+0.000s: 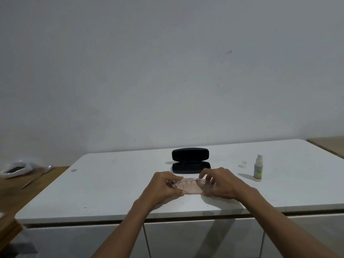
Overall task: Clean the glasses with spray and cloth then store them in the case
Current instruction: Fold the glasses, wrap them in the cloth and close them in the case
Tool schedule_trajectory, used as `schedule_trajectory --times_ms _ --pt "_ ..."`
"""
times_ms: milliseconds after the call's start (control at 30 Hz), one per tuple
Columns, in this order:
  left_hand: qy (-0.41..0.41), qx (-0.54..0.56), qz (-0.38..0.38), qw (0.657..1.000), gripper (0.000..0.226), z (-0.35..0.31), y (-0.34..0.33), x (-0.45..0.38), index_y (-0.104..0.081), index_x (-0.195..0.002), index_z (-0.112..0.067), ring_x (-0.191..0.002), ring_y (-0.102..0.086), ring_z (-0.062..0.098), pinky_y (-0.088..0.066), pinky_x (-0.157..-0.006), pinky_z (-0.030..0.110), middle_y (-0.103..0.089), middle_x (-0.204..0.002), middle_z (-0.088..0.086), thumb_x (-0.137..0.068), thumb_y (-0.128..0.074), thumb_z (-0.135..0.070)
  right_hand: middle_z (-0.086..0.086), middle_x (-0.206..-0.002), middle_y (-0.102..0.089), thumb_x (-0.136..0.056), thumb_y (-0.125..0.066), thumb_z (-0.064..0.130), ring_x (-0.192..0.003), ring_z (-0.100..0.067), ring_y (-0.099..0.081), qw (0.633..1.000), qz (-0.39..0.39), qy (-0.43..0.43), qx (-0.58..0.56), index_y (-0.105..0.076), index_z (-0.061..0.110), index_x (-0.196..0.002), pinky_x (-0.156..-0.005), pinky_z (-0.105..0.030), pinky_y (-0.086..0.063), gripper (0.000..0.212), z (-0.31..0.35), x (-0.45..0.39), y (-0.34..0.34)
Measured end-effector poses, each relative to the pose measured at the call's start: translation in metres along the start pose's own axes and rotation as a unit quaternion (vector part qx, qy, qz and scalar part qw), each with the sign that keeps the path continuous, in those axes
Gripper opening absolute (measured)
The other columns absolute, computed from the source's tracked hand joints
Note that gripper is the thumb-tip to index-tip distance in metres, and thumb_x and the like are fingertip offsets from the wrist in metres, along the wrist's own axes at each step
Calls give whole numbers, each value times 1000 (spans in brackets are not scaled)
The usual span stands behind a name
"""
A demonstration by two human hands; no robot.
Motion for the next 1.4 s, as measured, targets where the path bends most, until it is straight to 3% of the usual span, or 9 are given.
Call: schedule_trajectory --times_ms 267,433,633,767,833,933,1033,1233,1400 --pt "3 22 -11 1000 50 6 4 -14 -80 -106 -35 -93 -69 8 -59 -85 38 -74 -100 -13 -58 -88 -41 13 -102 -66 -66 -72 52 -91 -9 -62 998 -37 18 -45 -61 39 -111 -82 -32 -55 48 -3 -5 7" --pt "-31 -21 -24 999 46 1 15 -42 -76 -112 -33 -97 -63 8 -52 -83 23 -71 -105 -15 -68 -87 -31 11 -87 -66 -67 -67 46 -80 -10 -60 995 -84 49 -33 -62 34 -106 -75 -34 -53 41 2 -28 28" --pt "-33 -32 -39 998 52 7 14 -72 -72 -114 -32 -93 -55 7 -49 -84 27 -69 -103 -12 -63 -73 -45 15 -87 -68 -68 -67 39 -78 -10 -59 991 -117 67 -14 -66 29 -109 -74 -34 -52 41 -4 -60 38" --pt "-8 11 -56 998 50 20 10 -81 -72 -115 -28 -84 -52 -3 -44 -65 9 -65 -106 -5 -68 -84 -24 16 -90 -71 -69 -67 37 -82 -10 -62 990 -129 58 -17 -66 32 -108 -73 -33 -53 40 -12 -71 31" --pt "9 62 -60 996 48 29 5 -83 -73 -116 -20 -76 -53 -9 -47 -56 10 -64 -107 1 -71 -85 -13 16 -91 -71 -69 -66 37 -83 -10 -62 990 -131 53 -22 -66 33 -109 -72 -32 -53 40 -16 -74 28" --pt "24 115 -62 991 44 36 1 -84 -73 -114 -15 -68 -52 -8 -54 -56 20 -62 -107 2 -73 -86 -6 14 -93 -71 -70 -66 36 -84 -11 -62 991 -122 44 -27 -65 33 -112 -72 -32 -53 42 -19 -78 24" --pt "39 137 -62 988 44 42 -2 -86 -72 -114 -12 -61 -49 -4 -51 -56 15 -62 -109 6 -73 -85 -2 13 -96 -72 -72 -66 33 -85 -11 -64 993 -108 39 -33 -66 31 -117 -75 -32 -54 45 -23 -80 21" --pt "36 103 -71 992 43 45 -1 -85 -74 -117 -19 -75 -51 15 -46 -59 10 -66 -109 1 -76 -86 -12 9 -106 -73 -80 -69 21 -95 -14 -65 993 -93 20 -73 -69 26 -120 -81 -31 -53 40 -26 -80 18" --pt "26 57 -75 995 40 46 -2 -84 -73 -115 -34 -80 -59 5 -50 -72 17 -60 -108 -14 -77 -81 -26 9 -103 -72 -82 -72 22 -94 -12 -65 990 -94 10 -107 -71 27 -121 -82 -32 -54 39 -33 -79 18"
Point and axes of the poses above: each hand's wrist, its own x-axis away from the middle knuckle, its own y-axis out of the back of the hand, z = x × y, the point moved 10 cm from there along -x, towards the middle knuckle
